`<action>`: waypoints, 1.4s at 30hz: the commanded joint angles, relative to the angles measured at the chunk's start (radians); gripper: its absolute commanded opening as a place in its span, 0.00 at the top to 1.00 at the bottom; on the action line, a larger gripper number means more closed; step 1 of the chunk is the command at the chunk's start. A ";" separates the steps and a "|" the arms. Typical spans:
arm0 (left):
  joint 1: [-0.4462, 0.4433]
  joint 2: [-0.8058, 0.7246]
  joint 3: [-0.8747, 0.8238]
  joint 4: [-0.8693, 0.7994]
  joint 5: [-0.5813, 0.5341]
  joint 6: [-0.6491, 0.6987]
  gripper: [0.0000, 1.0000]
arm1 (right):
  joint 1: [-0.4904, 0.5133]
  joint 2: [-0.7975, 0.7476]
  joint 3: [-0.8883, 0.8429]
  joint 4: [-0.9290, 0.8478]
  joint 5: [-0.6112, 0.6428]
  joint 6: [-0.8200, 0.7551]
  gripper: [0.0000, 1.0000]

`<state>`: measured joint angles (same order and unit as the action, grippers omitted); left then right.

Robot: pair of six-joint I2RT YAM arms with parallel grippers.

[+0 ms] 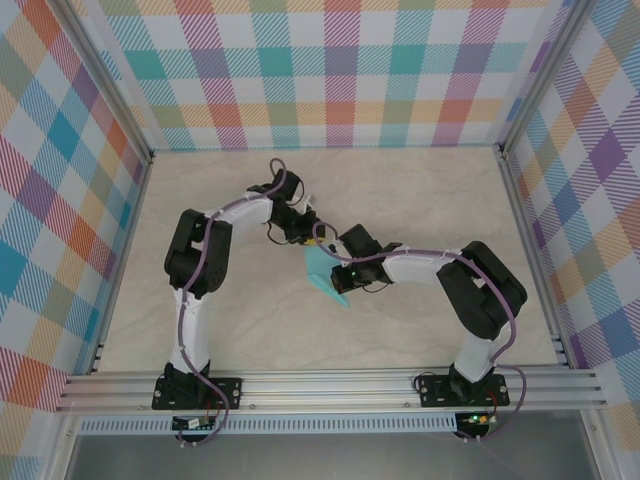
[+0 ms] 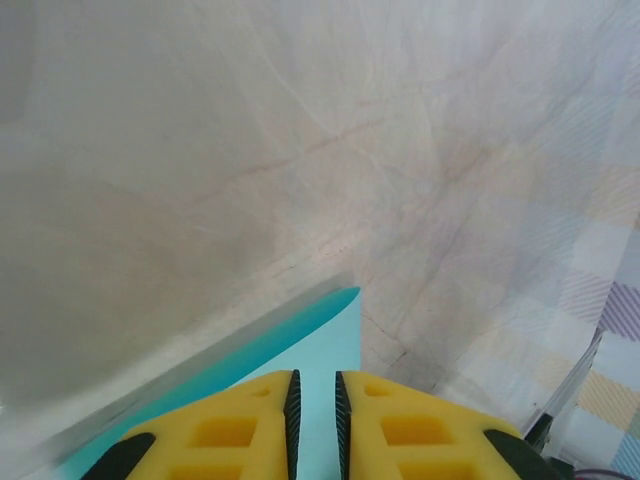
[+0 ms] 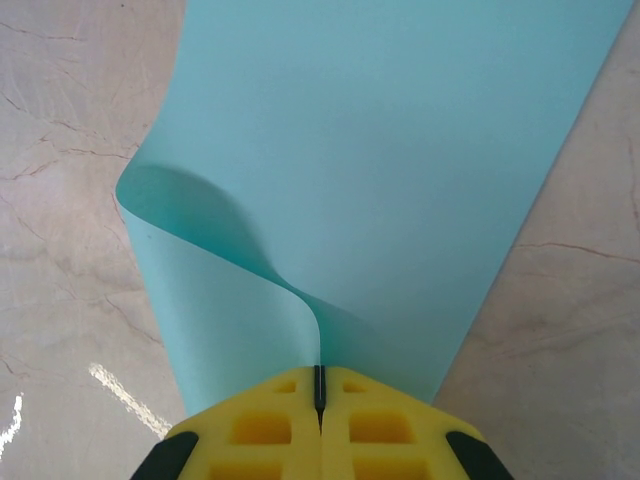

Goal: Fold a paper plane with a square sheet of paper (fold left side to right side)
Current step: Third fold the triangle at the center of the table.

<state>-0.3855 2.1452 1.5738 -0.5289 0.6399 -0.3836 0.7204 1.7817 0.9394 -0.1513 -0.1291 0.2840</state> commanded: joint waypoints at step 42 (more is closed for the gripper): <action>-0.128 -0.222 -0.526 0.233 0.050 -0.090 1.00 | -0.001 0.064 0.001 -0.110 -0.007 -0.013 1.00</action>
<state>-0.5056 1.9106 1.0668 -0.3000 0.7048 -0.4789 0.7185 1.7908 0.9577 -0.1761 -0.1360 0.2802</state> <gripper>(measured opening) 0.042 0.045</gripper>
